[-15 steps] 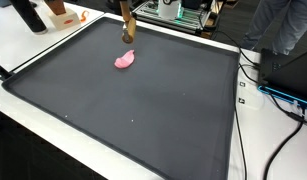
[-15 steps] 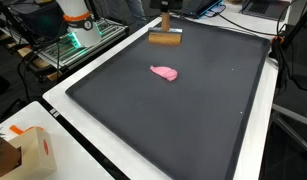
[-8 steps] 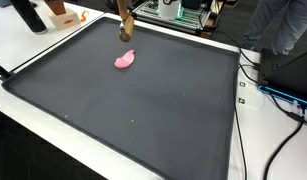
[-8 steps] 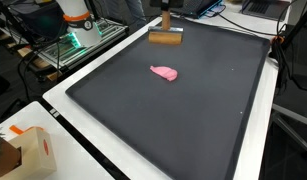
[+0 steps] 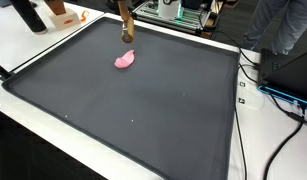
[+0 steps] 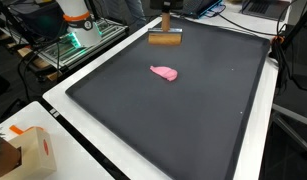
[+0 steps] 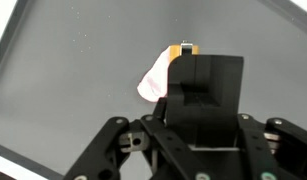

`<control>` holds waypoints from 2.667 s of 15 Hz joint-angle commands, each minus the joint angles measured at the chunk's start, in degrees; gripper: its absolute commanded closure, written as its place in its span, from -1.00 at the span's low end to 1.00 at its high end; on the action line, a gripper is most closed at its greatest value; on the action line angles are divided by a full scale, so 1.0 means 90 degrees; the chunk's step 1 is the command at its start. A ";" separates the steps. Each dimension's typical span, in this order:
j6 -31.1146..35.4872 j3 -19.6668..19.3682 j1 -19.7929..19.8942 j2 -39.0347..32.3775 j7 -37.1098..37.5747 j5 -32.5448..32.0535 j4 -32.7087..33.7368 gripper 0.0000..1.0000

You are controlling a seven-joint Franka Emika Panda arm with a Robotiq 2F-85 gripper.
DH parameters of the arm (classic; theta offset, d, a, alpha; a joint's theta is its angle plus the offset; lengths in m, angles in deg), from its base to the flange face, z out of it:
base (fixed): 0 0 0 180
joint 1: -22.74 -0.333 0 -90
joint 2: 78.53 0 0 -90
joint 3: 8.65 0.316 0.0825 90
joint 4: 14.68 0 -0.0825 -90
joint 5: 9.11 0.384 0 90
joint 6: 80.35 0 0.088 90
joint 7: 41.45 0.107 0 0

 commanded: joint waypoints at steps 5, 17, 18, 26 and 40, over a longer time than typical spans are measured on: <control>0.0562 0.0107 -0.0063 0.0156 -0.2355 -0.0205 -0.0733 0.51; 0.1686 0.0109 -0.0078 0.0033 -0.4670 -0.0894 -0.1669 0.51; 0.1798 0.0106 -0.0078 0.0014 -0.4605 -0.0962 -0.1731 0.51; 0.2783 0.0076 -0.0050 -0.0270 -0.4410 -0.1442 -0.2005 0.51; 0.4255 -0.0042 0.0066 -0.0487 -0.3084 -0.1415 -0.2129 0.51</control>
